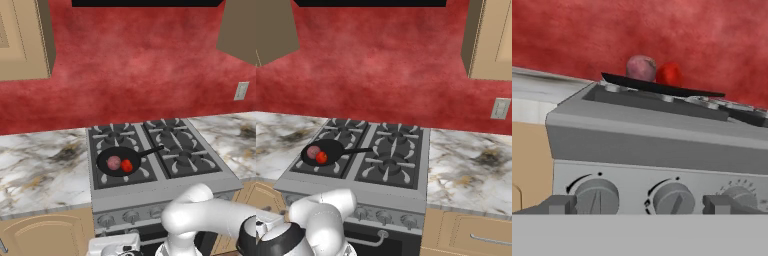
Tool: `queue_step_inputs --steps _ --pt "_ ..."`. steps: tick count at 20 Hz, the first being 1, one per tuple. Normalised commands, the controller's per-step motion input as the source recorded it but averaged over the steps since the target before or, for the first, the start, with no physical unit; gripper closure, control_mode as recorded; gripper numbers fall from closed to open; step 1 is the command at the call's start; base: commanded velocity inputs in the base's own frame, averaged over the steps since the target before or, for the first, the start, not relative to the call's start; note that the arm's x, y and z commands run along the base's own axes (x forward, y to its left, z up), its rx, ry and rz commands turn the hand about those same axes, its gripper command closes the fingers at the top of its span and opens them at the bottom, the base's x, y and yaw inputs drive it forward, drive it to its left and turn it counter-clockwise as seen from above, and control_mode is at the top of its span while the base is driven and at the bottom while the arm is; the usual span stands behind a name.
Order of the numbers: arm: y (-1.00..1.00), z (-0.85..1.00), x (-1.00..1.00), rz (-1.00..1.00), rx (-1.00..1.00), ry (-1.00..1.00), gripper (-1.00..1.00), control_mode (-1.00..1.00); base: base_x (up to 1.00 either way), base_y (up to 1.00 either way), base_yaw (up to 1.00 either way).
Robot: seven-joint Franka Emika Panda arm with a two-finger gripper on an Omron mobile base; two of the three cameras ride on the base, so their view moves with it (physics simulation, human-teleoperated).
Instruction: Place the pan on the front left burner on the stove. Then place the tomato and the onion in the pan and turn on the front left burner.
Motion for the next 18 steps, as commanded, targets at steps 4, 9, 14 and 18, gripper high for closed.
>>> queue_step_inputs --steps 4,9,14,18 --pt "0.0 -0.14 0.14 0.08 0.0 0.0 -1.0 -1.0 0.0 0.0 0.0" --pt "0.0 -0.14 0.2 0.07 0.0 0.0 -1.0 -1.0 0.0 0.0 0.0" --pt "0.0 -0.24 0.18 0.05 0.01 0.07 -1.0 -1.0 0.0 0.0 0.0" --pt "0.0 -0.28 0.1 0.03 0.02 0.12 -1.0 -1.0 0.0 0.0 0.0"
